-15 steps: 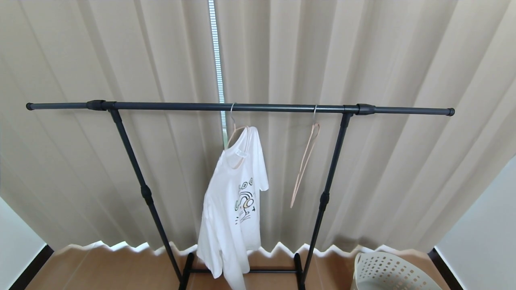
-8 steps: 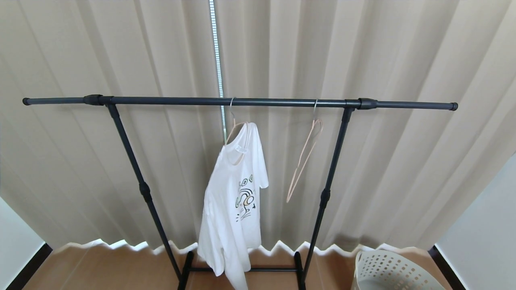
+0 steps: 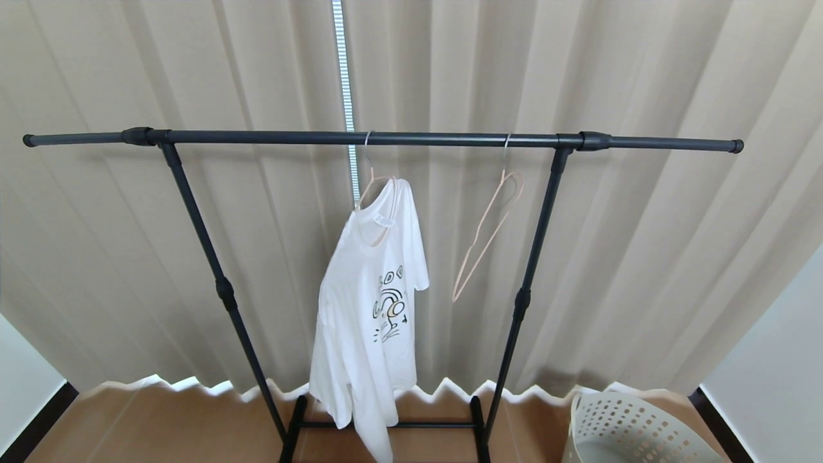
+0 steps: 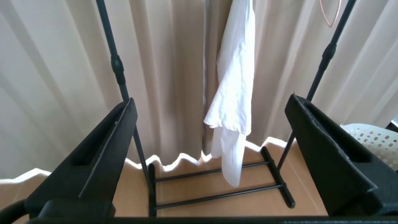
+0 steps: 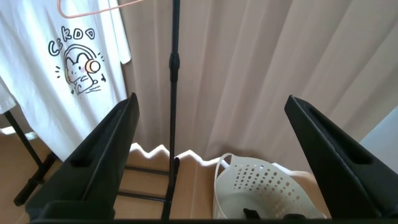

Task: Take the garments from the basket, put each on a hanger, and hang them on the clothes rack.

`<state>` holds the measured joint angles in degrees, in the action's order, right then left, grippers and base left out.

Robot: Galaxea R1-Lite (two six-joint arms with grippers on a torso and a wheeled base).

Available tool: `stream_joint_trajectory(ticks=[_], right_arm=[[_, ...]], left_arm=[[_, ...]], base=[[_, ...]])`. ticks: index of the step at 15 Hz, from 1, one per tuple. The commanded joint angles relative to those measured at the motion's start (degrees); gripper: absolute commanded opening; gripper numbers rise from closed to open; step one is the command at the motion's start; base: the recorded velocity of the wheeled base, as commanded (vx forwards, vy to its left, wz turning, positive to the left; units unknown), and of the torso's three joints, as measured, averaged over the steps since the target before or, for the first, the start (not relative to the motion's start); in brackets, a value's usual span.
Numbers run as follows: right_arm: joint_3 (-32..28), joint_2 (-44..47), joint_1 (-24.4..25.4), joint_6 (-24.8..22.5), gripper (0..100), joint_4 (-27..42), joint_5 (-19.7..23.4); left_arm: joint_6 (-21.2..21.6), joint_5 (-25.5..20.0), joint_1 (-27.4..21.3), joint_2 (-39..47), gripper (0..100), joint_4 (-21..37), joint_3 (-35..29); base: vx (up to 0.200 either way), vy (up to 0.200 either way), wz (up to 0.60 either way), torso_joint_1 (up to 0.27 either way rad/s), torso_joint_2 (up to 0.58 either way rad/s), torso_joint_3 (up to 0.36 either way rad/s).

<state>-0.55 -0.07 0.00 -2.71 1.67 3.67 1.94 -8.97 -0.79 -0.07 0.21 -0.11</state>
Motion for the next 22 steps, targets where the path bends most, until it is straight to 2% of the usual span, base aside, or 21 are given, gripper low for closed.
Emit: stream_joint_trajectory(ticks=[1,14,22], right_arm=[[0.0,0.1,0.0,0.0,100,0.0,0.0],[0.0,0.1,-0.1,0.1,100,0.0,0.0],[0.0,0.1,-0.1,0.1,100,0.0,0.0]], left_arm=[[0.0,0.0,0.0,0.1,100,0.0,-0.1],[0.1,0.0,0.0,0.1,100,0.0,0.0],[0.1,0.0,0.0,0.1,100,0.0,0.0]], base=[[0.0,0.0,0.0,-0.154,0.4,0.212],[0.0,0.0,0.0,-0.197,0.5,0.301],[0.0,0.0,0.0,-0.148,0.5,0.34]])
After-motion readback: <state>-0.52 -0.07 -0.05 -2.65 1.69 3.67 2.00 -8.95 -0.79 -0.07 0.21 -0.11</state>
